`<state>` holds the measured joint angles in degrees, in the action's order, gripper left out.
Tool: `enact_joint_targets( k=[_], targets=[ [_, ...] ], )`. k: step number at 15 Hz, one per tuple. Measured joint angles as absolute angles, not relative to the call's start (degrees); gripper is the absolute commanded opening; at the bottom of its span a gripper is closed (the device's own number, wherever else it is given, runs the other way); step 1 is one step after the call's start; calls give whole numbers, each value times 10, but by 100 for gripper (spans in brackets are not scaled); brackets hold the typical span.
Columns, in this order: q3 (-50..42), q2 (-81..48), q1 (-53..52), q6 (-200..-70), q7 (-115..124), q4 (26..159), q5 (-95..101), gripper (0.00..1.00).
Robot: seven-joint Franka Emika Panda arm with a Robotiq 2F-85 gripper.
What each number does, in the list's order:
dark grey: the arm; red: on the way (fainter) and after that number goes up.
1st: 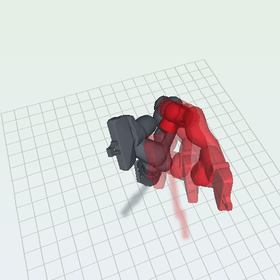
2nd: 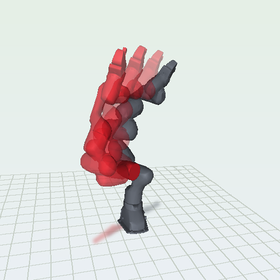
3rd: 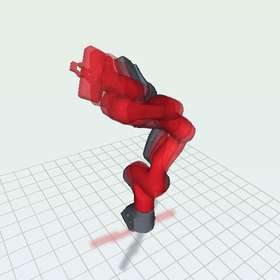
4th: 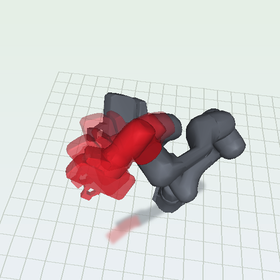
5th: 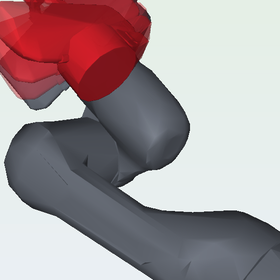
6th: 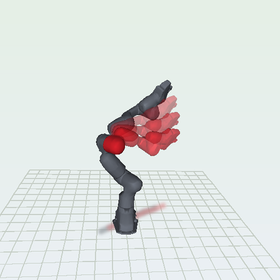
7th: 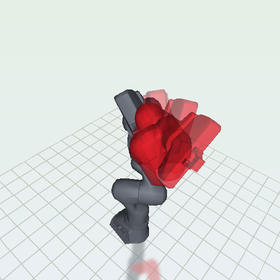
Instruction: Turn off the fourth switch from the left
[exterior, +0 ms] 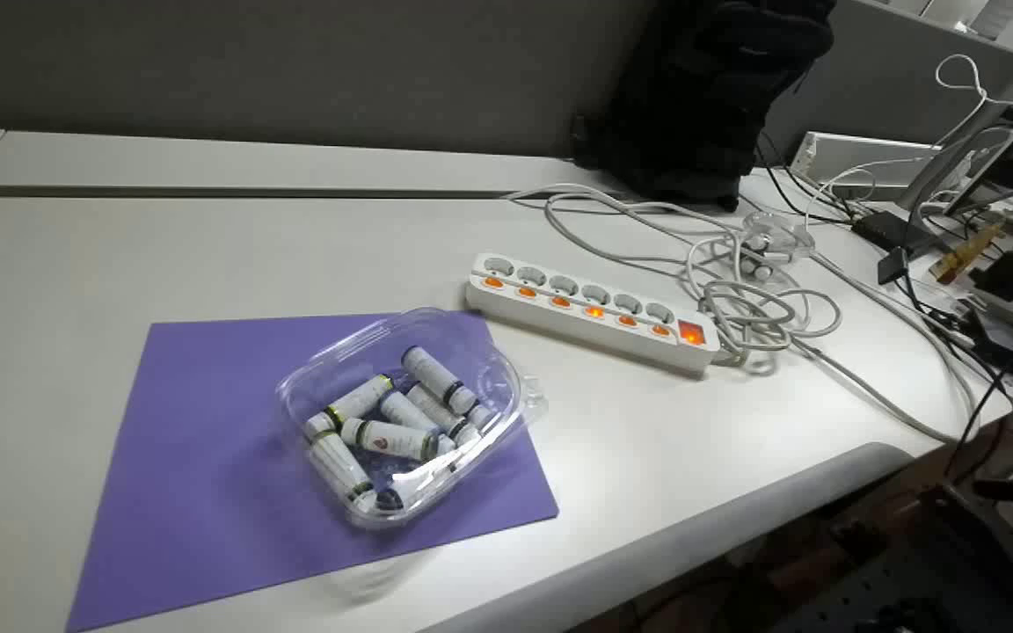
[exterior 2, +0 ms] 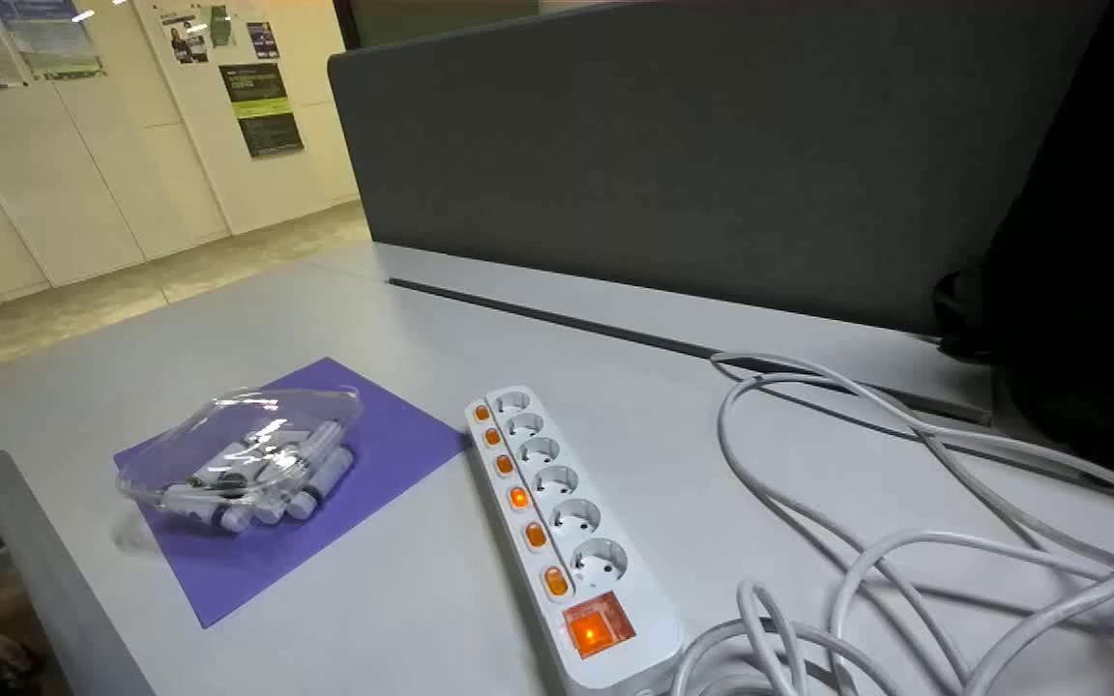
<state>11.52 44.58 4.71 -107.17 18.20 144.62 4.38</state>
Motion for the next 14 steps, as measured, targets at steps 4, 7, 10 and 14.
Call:
enact_joint_targets(
  k=[4, 7, 10, 14],
  targets=[
    [115, 446, 47, -1072, 182, 1446, 44, 100],
    [115, 446, 47, -1072, 182, 1446, 44, 100],
    [115, 446, 47, -1072, 182, 1446, 44, 100],
    [116, 446, 46, -1113, 187, 1450, 44, 100]
  ],
)
